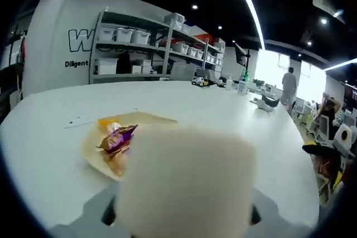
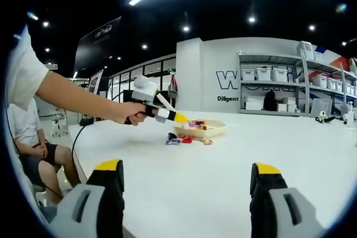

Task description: Place the target food into the container with the food tongs after gripping and lifting it, then release it inside without dropping or visibly crushing the food.

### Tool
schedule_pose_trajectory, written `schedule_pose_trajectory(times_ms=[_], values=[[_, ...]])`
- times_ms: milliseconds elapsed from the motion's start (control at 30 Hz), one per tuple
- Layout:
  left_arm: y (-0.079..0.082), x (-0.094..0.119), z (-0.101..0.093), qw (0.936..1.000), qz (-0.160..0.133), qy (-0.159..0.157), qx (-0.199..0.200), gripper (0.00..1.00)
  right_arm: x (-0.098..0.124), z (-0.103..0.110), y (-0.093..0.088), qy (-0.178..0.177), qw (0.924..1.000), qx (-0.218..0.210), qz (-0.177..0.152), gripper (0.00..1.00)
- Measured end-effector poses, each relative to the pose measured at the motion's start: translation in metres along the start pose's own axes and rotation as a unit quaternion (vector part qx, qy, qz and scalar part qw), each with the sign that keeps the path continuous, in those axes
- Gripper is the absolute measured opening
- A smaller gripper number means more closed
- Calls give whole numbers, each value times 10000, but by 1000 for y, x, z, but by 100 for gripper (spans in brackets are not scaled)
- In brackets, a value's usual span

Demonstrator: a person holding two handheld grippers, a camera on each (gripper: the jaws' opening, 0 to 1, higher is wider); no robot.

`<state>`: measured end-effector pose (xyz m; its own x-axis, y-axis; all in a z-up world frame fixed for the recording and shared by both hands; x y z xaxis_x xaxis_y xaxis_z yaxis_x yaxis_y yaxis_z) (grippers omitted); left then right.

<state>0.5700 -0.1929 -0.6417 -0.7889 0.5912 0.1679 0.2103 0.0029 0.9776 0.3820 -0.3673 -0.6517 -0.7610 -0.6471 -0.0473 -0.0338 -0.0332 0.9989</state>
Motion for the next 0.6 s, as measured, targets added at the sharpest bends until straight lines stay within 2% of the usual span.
schedule_pose_trajectory(times_ms=[67,233,367,600], values=[[-4,6,-6,9998,43,-153,89,24,-4,4,0,48,10000,-6,8,93],[-21,19,-8,9997,167,-169,21,25,-9,15,2,152,9999,-7,-31,93],[-26,25,-17,9991,196,-381,75,26,-9,19,2,205,9998,6,-15,93],[-35,31,-23,9984,293,-475,-130,27,-9,22,4,216,9998,-4,-34,93]])
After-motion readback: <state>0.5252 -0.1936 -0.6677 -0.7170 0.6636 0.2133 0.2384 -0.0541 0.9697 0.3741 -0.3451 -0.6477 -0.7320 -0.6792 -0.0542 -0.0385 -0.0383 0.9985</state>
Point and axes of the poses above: the point that each gripper's makers call its tool centre point, and the gripper's own axes: x roughly backward along the fingers, z roughly to its left, y roughly out of its top, the point moved 1 cm from there along x, roughly backward along the fingers, and after that the axes turned 8 degrees about -z, right-handed, at the moved point
